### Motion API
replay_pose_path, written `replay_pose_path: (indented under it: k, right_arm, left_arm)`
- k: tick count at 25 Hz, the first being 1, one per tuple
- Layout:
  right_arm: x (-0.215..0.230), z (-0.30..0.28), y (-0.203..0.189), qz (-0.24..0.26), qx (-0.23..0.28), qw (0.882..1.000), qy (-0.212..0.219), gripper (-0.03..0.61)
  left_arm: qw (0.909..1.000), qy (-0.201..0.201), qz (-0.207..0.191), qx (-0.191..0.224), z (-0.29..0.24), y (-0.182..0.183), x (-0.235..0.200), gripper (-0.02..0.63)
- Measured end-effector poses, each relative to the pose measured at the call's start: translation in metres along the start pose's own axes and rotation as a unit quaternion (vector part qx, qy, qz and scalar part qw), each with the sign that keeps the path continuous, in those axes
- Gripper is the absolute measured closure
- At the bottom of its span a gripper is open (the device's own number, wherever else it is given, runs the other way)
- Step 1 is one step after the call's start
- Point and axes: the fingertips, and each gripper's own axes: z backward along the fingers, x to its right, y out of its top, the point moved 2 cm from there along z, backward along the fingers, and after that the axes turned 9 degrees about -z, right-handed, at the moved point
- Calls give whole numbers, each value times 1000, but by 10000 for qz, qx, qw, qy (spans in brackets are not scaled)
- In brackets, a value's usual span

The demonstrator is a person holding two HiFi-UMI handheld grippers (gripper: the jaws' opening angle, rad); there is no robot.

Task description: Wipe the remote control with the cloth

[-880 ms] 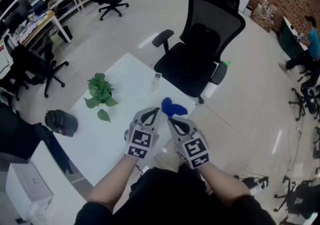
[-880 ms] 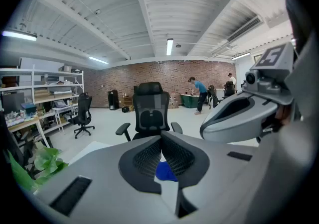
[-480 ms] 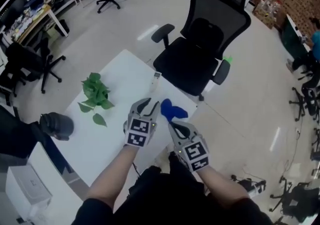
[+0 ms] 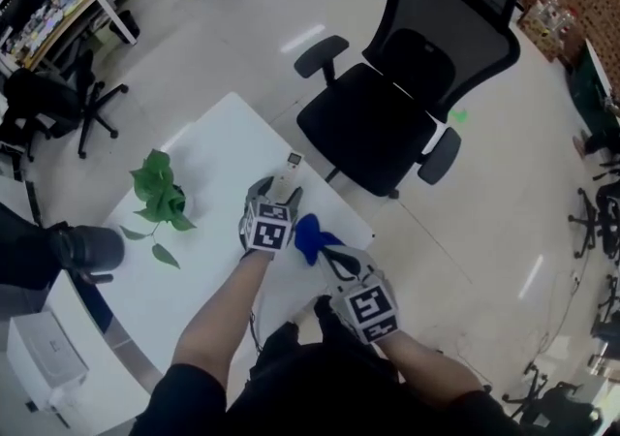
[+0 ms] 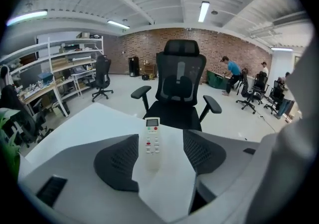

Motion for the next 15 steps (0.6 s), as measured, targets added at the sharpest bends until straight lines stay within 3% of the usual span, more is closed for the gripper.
replay_pose_path:
  k: [7, 15]
  right_arm:
    - [27, -17, -5, -74, -336, 9990, 277, 571]
    - [45, -24, -10, -96, -438, 9982, 392, 571]
  left_arm:
    - [9992, 86, 135, -375, -52, -19, -4, 330]
    - [9981, 214, 237, -520, -66, -26, -8, 330]
